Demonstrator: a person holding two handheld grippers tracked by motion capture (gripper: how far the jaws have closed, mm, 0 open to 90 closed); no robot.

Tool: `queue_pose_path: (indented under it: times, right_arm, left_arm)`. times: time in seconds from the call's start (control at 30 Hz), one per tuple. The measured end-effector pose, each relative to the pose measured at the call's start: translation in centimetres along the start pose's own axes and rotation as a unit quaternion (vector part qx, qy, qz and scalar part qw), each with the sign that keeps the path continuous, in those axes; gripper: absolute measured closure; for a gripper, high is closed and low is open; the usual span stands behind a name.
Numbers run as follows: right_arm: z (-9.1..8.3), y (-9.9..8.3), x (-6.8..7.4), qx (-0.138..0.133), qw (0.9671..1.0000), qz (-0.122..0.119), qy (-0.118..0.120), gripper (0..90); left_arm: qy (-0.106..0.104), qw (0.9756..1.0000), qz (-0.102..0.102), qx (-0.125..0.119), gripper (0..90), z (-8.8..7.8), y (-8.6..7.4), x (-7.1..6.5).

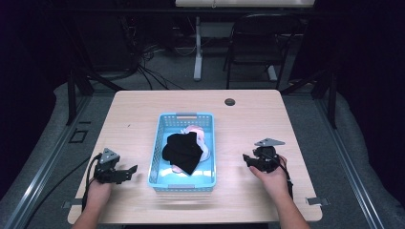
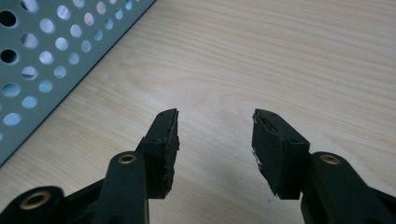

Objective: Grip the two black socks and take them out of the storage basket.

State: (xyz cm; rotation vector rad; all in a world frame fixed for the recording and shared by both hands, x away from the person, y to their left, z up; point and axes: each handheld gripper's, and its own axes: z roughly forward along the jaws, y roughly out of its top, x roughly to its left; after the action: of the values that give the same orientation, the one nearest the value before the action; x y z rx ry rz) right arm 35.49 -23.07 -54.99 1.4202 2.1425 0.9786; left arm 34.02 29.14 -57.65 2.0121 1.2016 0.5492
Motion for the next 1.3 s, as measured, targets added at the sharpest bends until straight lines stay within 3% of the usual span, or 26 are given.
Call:
queue_pose_path:
  times: [0.3,0.5,0.57,0.6,0.7,0.87,0.93,0.97,1.0,1.17,1.3]
  right_arm:
    - [-0.2,-0.2,-0.1,-0.002,1.0,0.006,0.006,52.9]
    - [0.0,-0.1,0.6,0.007,0.9998,-0.004,0.015,52.4]
    - [-0.1,0.0,0.9,0.009,0.9998,-0.011,0.01,52.0]
    - [-0.4,0.3,1.4,0.007,0.9995,-0.032,-0.005,51.8]
    - [-0.9,0.6,1.8,0.005,0.9991,-0.04,-0.013,51.8]
    - [-1.8,1.7,2.5,-0.008,0.9994,-0.033,0.007,52.0]
    - [-2.5,2.9,2.8,-0.017,0.9989,-0.009,0.043,52.4]
    - [-2.5,2.9,2.8,-0.017,0.9989,-0.009,0.043,52.4]
    - [-2.8,3.8,3.0,-0.021,0.9979,0.003,0.062,52.9]
    - [-3.4,6.2,4.1,-0.016,0.9967,-0.023,0.076,52.9]
    - [-3.4,7.5,4.9,-0.012,0.9954,-0.025,0.092,52.9]
  left_arm:
    - [-0.003,1.0,0.008,0.002,15.1,0.2,0.2,-0.1]
    - [-0.002,1.0,0.007,-0.001,15.1,0.2,0.2,-0.2]
    - [-0.002,1.0,0.008,-0.001,15.1,0.2,0.2,-0.2]
    - [-0.003,1.0,0.005,-0.002,15.1,0.2,0.2,-0.2]
    - [-0.005,1.0,0.006,-0.001,15.1,0.2,0.2,-0.2]
    - [-0.003,1.0,0.005,0.002,15.1,0.2,0.1,-0.2]
    - [-0.001,1.0,0.003,0.002,15.1,0.2,0.1,-0.2]
    - [-0.001,1.0,0.003,0.002,15.1,0.2,0.1,-0.2]
    - [-0.002,1.0,0.0,0.001,15.1,0.1,0.1,-0.2]
    - [-0.003,1.0,0.004,0.001,15.1,0.2,0.1,-0.3]
    - [-0.003,1.0,0.005,0.003,15.1,0.2,0.1,-0.3]
